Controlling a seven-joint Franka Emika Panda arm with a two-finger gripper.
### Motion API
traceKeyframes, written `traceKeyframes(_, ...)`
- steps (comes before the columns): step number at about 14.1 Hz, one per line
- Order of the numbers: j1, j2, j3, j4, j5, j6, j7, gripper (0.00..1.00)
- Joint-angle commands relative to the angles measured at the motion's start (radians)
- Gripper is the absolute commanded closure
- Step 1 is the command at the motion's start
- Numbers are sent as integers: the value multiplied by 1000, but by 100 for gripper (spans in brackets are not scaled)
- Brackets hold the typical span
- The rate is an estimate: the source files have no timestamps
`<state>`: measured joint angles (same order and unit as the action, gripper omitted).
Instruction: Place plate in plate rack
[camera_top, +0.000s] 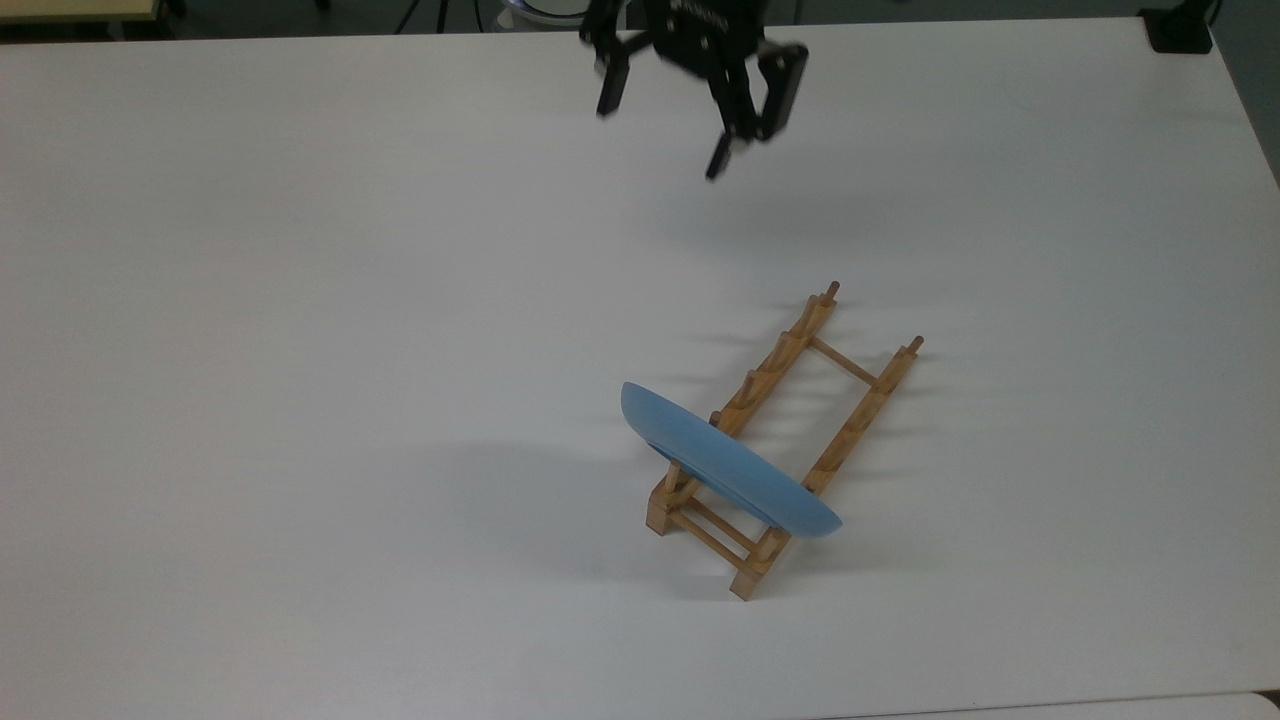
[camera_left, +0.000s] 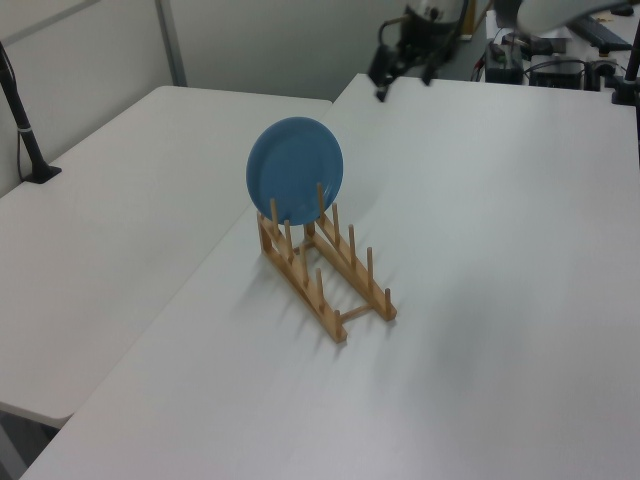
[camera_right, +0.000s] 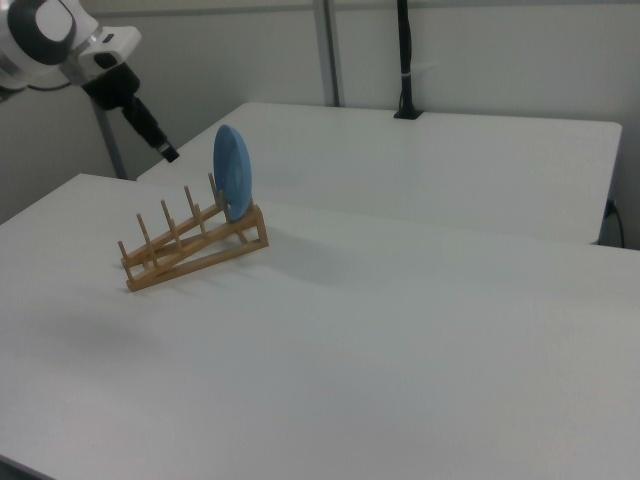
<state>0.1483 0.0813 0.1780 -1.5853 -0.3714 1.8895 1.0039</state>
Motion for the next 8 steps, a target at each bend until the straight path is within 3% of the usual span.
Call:
traceKeyframes(1, -27, -81, -52, 5, 253, -197, -24, 0)
traceKeyframes(3, -23, -107, -136, 4, 365, -269, -28, 0)
traceKeyframes(5, -16, -135, -214, -10, 431, -317, -82, 0)
traceKeyframes(8, -21, -164, -270, -27, 465, -325, -352, 0)
